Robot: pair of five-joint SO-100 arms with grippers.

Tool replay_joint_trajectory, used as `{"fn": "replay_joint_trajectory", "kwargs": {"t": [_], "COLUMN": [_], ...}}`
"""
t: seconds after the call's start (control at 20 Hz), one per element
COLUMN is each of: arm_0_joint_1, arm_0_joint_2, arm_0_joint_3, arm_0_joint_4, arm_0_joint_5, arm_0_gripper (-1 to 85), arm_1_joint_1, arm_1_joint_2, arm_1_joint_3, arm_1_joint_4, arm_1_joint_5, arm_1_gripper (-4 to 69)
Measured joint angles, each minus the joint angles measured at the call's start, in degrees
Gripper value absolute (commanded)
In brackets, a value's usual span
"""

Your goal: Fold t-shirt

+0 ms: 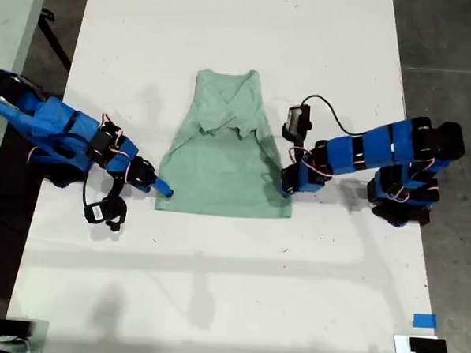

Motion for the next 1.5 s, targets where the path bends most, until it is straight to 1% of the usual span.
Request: {"fn": "replay_joint_trajectory", "kwargs": {"t": [0.15,0.3,0.4,0.5,0.55,0.6,0.7,0.75,0.8,0.9,1.05,1.25,1.35,1.5], "arm_0_joint_1": [0.0,0.0,0.0,0.0,0.0,0.0,0.0,0.0,0.0,0.0,-0.5,-2.7,-3.5,-4.0], "arm_0_joint_2": [-1.8,-2.9,-3.1,-4.2,-4.8,-5.3,-6.0,-6.9,-7.6,-9.1,-11.3,-18.1,-24.8,-38.8], "arm_0_joint_3": [-0.1,-0.1,-0.1,-0.1,-0.4,-1.4,-2.7,-3.3,-4.0,-6.2,-11.9,-24.5,-34.0,-53.2], "arm_0_joint_4": [-1.1,-2.7,-3.8,-4.3,-4.5,-4.7,-5.3,-5.6,-5.7,-5.8,-5.0,-0.5,2.8,8.7], "arm_0_joint_5": [-0.7,-0.7,-0.7,-0.7,-0.7,-0.9,-1.1,-1.1,-1.1,-1.0,1.1,6.6,10.5,16.1], "arm_0_gripper": [29.2,29.0,29.0,29.0,28.8,27.9,21.0,12.4,8.1,5.0,3.6,3.3,3.4,3.9], "arm_1_joint_1": [0.0,0.0,0.0,0.0,0.0,0.0,-0.2,-0.4,-0.5,-0.6,-0.5,-0.1,0.4,1.1], "arm_1_joint_2": [-0.1,-1.3,-5.4,-10.7,-14.1,-17.9,-25.1,-27.8,-29.2,-29.1,-27.2,-18.5,-12.8,-2.3], "arm_1_joint_3": [-6.4,-12.9,-17.1,-21.5,-23.3,-25.6,-32.1,-36.6,-41.2,-46.9,-47.5,-42.7,-35.8,-22.9], "arm_1_joint_4": [2.4,2.7,1.0,-3.3,-5.9,-7.1,-8.1,-7.6,-6.4,-1.5,7.3,16.4,17.7,17.0], "arm_1_joint_5": [-1.2,-2.0,-2.0,-1.6,-1.0,-0.4,-0.5,-1.4,-2.1,-3.0,-4.4,-4.4,-3.3,-1.1], "arm_1_gripper": [-0.8,-0.8,-0.9,0.6,13.5,24.1,23.1,22.7,22.4,21.9,20.6,18.8,18.1,17.3]}}
